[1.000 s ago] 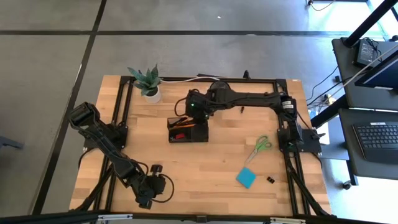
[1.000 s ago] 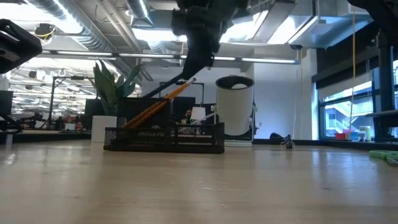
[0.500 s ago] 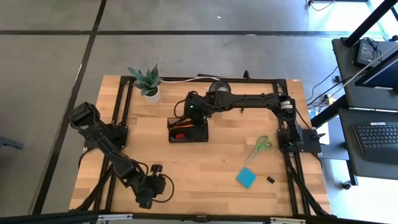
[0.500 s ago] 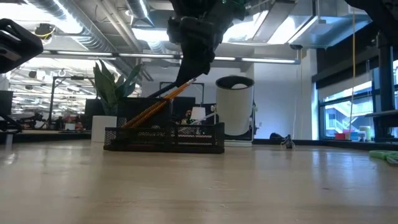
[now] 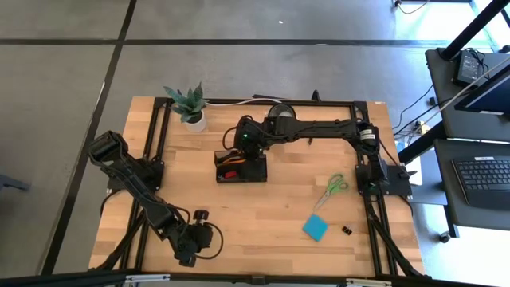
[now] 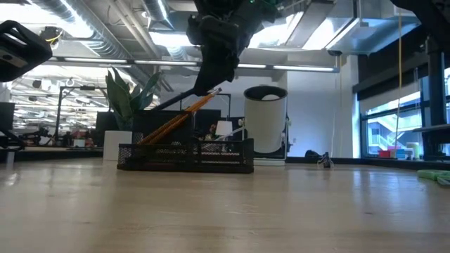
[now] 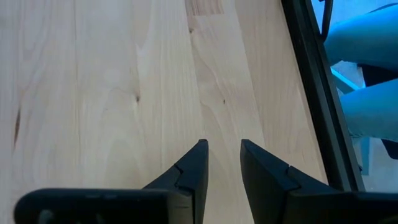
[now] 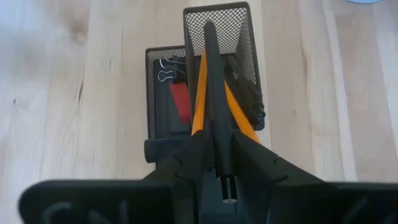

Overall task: Pick and place office supplies into organizer
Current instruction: Put the black pen in the desk organizer

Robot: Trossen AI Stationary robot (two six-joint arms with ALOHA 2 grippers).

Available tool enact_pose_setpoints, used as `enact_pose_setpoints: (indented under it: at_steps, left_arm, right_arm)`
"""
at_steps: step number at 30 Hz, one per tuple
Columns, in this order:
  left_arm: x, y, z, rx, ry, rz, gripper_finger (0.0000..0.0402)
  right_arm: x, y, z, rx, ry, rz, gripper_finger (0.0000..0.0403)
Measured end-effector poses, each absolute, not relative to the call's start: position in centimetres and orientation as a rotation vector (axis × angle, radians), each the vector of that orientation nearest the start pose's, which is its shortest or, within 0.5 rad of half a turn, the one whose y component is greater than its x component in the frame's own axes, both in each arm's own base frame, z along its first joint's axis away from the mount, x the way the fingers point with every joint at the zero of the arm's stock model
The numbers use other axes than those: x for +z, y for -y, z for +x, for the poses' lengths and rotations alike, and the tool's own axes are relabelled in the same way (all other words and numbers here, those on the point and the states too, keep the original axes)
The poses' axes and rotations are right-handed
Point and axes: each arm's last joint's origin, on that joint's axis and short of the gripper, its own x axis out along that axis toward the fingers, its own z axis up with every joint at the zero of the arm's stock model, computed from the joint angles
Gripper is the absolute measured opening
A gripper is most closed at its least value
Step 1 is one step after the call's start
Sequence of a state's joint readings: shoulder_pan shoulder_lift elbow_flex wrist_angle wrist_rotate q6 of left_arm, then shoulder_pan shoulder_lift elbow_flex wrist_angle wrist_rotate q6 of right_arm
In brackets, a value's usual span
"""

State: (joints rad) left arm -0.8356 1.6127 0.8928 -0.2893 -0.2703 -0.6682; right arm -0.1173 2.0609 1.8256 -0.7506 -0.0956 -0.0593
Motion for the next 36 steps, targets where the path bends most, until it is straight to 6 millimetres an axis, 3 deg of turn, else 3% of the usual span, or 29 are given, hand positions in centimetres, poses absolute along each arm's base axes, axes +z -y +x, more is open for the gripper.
enact_pose_setpoints:
  at_steps: [36]
  left_arm:
    - [17.0, 22.2, 21.1, -0.198, -0.976, -0.076, 0.0086]
  right_arm:
    - [24.4, 5.1, 45.1, 0.009, -1.013, 0.056, 0.0076]
